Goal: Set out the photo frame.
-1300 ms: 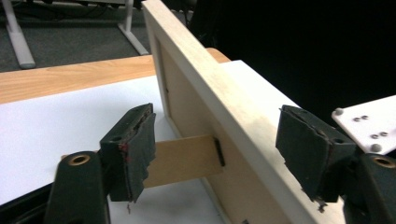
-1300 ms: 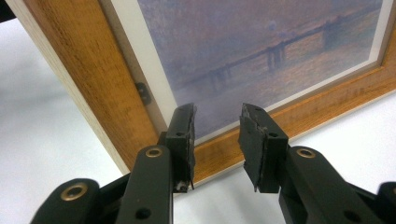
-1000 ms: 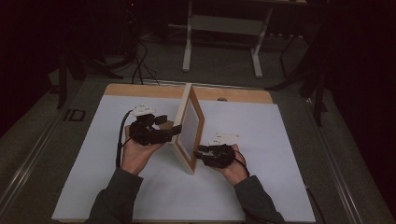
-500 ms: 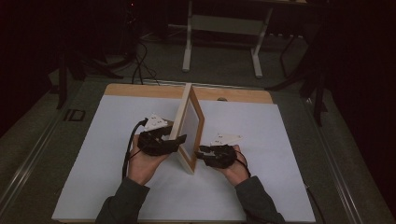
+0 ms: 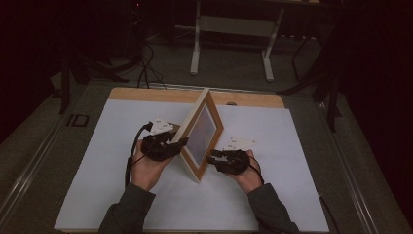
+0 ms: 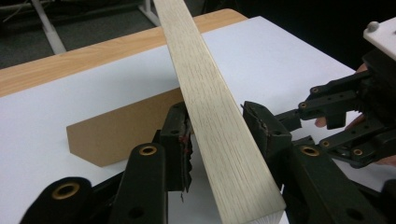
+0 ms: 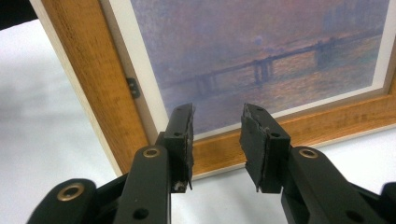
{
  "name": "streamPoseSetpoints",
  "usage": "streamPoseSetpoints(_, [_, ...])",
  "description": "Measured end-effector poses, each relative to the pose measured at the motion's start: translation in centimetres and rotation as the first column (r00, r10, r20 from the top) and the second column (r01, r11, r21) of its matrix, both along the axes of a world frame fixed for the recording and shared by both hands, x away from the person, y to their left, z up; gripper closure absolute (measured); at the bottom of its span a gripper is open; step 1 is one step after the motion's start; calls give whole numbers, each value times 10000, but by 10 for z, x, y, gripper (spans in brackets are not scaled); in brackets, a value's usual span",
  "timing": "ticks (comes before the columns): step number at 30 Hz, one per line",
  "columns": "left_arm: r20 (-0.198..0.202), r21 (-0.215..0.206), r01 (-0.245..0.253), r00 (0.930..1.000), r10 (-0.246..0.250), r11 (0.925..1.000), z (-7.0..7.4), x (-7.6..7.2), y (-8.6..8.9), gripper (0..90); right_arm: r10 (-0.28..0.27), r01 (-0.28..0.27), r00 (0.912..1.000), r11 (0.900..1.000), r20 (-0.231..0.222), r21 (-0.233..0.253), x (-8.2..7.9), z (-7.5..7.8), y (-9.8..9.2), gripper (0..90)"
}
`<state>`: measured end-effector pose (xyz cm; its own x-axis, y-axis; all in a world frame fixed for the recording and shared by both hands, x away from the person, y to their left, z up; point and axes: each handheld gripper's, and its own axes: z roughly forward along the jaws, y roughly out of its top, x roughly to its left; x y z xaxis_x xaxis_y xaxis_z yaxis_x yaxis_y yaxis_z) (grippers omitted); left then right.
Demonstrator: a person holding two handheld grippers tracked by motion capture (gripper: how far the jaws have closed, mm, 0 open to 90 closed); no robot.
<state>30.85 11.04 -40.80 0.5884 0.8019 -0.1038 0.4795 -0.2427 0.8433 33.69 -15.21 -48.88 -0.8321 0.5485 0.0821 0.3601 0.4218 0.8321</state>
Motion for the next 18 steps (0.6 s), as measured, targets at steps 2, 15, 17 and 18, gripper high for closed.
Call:
streamPoseSetpoints(2, [-39, -15, -16, 10000, 16, 10000, 0, 2, 2, 659, -12, 12, 10000, 10000, 18, -16, 0, 0, -1, 638])
streamPoseSetpoints(15, [-219, -429, 845, 9961, -855, 9955, -2, 19, 17, 705, -222, 218, 9994, 9997, 279, 134, 1, 8, -4, 637])
streamPoseSetpoints(17, [-199, -423, 1046, 9942, -1055, 9936, -2, 22, 18, 706, -229, 226, 9993, 9997, 304, 112, 2, 9, -5, 637])
streamPoseSetpoints(18, [-199, -423, 1046, 9942, -1055, 9936, -2, 22, 18, 707, -229, 226, 9993, 9997, 304, 112, 2, 9, -5, 637])
